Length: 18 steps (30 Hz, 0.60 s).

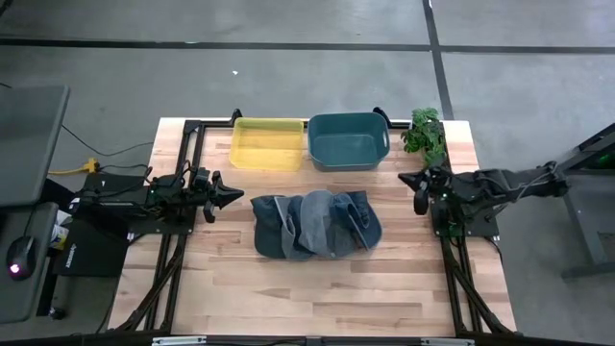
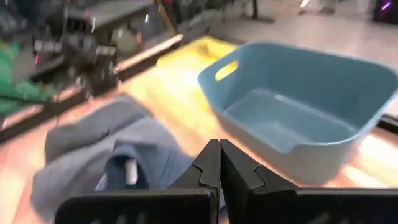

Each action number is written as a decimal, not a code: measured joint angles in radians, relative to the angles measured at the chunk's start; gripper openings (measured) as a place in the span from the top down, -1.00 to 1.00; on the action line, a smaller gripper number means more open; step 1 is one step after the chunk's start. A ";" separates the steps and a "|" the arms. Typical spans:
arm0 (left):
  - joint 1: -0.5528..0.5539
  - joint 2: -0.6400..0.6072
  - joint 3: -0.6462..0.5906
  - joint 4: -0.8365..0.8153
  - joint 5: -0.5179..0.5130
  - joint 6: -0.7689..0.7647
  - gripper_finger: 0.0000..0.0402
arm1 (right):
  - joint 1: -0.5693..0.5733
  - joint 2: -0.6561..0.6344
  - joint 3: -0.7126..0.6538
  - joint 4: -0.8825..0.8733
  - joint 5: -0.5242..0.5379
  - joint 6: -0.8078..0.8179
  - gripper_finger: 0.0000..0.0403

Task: Pick & Place hat
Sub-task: Put the right blue cap into the blue bin

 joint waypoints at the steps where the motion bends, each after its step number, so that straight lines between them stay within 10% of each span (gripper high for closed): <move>1: 0.000 0.000 0.000 0.000 0.000 0.000 1.00 | 0.000 0.033 0.013 0.002 -0.025 -0.006 1.00; 18: 0.000 0.000 0.000 0.000 0.000 0.000 1.00 | 0.000 0.519 0.041 0.201 -0.356 0.347 -0.03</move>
